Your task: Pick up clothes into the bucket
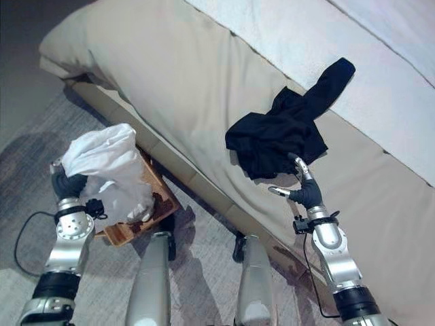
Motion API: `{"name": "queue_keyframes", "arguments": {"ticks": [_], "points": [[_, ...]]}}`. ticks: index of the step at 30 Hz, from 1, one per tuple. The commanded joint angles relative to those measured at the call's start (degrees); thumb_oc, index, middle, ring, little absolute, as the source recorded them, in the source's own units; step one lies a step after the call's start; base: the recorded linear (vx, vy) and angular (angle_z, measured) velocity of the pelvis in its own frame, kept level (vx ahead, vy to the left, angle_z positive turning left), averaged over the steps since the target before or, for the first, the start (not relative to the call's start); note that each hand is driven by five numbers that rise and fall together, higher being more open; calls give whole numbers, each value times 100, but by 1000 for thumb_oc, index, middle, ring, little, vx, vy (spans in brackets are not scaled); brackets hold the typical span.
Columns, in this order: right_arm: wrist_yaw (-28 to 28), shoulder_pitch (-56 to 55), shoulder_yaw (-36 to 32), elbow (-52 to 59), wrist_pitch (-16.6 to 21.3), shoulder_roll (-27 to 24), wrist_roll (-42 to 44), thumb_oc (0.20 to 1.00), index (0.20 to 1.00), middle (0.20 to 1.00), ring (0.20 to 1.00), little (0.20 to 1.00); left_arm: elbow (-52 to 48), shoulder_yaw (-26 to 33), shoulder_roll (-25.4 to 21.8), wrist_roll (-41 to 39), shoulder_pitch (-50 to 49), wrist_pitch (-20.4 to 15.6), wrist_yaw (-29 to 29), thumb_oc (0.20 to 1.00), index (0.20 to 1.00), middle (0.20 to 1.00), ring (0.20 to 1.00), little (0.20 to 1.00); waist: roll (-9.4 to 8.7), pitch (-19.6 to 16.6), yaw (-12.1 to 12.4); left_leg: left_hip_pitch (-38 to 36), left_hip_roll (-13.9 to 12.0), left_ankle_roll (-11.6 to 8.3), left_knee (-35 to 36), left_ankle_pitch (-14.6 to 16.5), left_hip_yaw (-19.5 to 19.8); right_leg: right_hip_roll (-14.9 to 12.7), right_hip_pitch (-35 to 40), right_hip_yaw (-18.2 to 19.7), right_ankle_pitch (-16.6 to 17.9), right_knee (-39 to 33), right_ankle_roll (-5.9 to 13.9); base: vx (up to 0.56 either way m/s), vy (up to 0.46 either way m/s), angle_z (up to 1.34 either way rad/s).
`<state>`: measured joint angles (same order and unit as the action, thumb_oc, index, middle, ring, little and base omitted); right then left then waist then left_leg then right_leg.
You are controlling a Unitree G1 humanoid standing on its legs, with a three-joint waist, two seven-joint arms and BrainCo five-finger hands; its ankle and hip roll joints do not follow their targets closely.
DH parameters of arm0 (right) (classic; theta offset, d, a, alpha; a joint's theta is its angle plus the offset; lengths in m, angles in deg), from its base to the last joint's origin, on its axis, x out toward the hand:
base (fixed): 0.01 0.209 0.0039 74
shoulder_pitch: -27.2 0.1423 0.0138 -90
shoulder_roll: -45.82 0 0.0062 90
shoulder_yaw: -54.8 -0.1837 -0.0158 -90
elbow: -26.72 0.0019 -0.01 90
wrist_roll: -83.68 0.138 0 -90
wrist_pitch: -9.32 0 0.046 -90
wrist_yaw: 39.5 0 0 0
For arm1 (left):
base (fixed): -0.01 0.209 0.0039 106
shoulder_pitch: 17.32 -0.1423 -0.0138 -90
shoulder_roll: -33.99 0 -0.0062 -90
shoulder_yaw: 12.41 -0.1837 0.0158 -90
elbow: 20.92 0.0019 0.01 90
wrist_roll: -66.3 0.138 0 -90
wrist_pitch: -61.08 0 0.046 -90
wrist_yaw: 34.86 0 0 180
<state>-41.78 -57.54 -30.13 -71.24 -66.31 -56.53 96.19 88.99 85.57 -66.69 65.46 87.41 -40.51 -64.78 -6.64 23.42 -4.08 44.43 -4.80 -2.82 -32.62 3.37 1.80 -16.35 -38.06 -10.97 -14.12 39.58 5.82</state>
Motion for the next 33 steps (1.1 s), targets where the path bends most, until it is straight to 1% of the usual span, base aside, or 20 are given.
{"name": "queue_keyframes", "arguments": {"ticks": [1, 6, 9, 10, 12, 14, 15, 16, 19, 22, 25, 27, 28, 30, 33], "points": [[-81, 89, 127, 160, 472, -175, 154, 1000, 1000, 1000, 1000, 1000, 304, 61, -467, 126, 464, -250, -411, 200, 200, 200, 200, 200, -64, -321, -110, 325, 26, 163, -373, 366, 134, 27, -367, -105, 732, -433, 9, -48, 24, -7], [-161, 86, 252, 146, 566, -235, 207, 1000, 1000, 1000, 1000, 1000, 1130, 89, -811, -190, 1053, -183, -851, 200, 200, 200, 200, 200, -162, -273, -195, 693, 24, 207, -540, 397, 108, 10, -694, -62, 835, -386, 52, -20, 17, -3], [-218, 77, 313, 113, 588, -239, 217, 1000, 1000, 1000, 1000, 1000, 1189, 106, -817, -320, 1143, -162, -969, 200, 200, 200, 200, 200, -184, -256, -216, 790, 28, 221, -608, 426, 133, -17, -780, -78, 833, -347, 53, -1, 8, -3], [-280, 108, 398, 86, 595, -211, 248, 1000, 1000, 1000, 1000, 1000, 1448, 118, -827, -480, 1262, -124, -1069, 200, 200, 200, 200, 200, -216, -222, -236, 877, 51, 232, -646, 445, 132, -21, -853, -75, 858, -346, 66, 0, 0, 0], [-308, 141, 478, 118, 609, -228, 279, 1000, 1000, 1000, 1000, 1000, 1646, 73, -869, -555, 1343, -88, -1081, 200, 200, 200, 200, 200, -248, -201, -254, 969, 47, 236, -670, 451, 137, -18, -919, -73, 881, -355, 78, 0, 0, 0], [-311, 164, 509, 127, 618, -236, 294, 1000, 1000, 1000, 1000, 1000, 1765, 44, -885, -636, 1393, -99, -1041, 200, 200, 200, 200, 200, -257, -203, -259, 1020, 48, 237, -689, 456, 136, -16, -968, -63, 889, -346, 80, -3, 18, 1], [-283, 191, 562, 134, 630, -288, 352, 1000, 1000, 1000, 1000, 1000, 2116, -39, -934, -821, 1456, -91, -872, 200, 200, 200, 200, 200, -262, -172, -280, 1120, 60, 254, -767, 477, 142, -12, -1032, -51, 909, -319, 91, -6, 35, 1], [-281, 196, 558, 131, 631, -284, 355, 1000, 1000, 1000, 1000, 1000, 2154, -52, -950, -838, 1484, -112, -859, 200, 200, 200, 200, 200, -262, -176, -277, 1138, 59, 255, -779, 481, 144, -12, -1048, -51, 907, -312, 92, -11, 67, -1], [-186, 158, 545, 312, 698, -456, 455, 1000, 1000, 1000, 1000, 1000, 2477, -385, -1037, -723, 1721, -36, -737, 200, 200, 200, 200, 200, -232, -143, -335, 1335, 87, 287, -948, 548, 200, 0, -1210, -40, 908, -250, 93, -9, 53, -2], [-228, 215, 538, 313, 746, -479, 562, 1000, 1000, 1000, 1000, 1000, 2592, -568, -1050, -691, 1944, 5, -740, 200, 200, 200, 200, 200, -217, -95, -372, 1474, 75, 301, -992, 556, 180, 25, -1348, -12, 961, -249, 115, -21, 42, 3], [-303, 248, 498, 304, 753, -497, 545, 1000, 1000, 1000, 1000, 1000, 2639, -637, -978, -695, 2021, 42, -712, 200, 200, 200, 200, 200, -186, -35, -386, 1600, 96, 325, -1043, 566, 176, 24, -1470, 19, 989, -256, 120, -12, 42, -3], [-316, 251, 479, 316, 764, -493, 565, 1000, 1000, 1000, 1000, 1000, 2960, -615, -955, -789, 2103, 95, -685, 200, 200, 200, 200, 200, -181, -18, -413, 1712, 96, 336, -1127, 581, 177, 17, -1573, 33, 987, -199, 116, 0, 29, -5], [-316, 251, 478, 316, 764, -492, 565, 1000, 1000, 1000, 1000, 1000, 2963, -616, -956, -790, 2105, 93, -684, 200, 200, 200, 200, 200, -181, -19, -412, 1716, 96, 336, -1129, 582, 177, 17, -1576, 33, 987, -197, 116, 4, 22, -4], [-329, 239, 462, 379, 781, -526, 600, 1000, 1000, 1000, 1000, 1000, 3197, -667, -926, -793, 2152, 195, -638, 200, 200, 200, 200, 200, -190, -2, -448, 1789, 97, 348, -1181, 590, 172, 21, -1648, 50, 1002, -172, 110, 2, 18, -2], [-325, 220, 404, 471, 771, -608, 644, 1000, 1000, 1000, 1000, 1000, 3686, -634, -840, -1041, 2263, 400, -411, 200, 200, 200, 200, 200, -187, 11, -477, 1954, 95, 361, -1315, 622, 157, 22, -1823, 108, 996, -67, 100, 4, 27, -7]]}}
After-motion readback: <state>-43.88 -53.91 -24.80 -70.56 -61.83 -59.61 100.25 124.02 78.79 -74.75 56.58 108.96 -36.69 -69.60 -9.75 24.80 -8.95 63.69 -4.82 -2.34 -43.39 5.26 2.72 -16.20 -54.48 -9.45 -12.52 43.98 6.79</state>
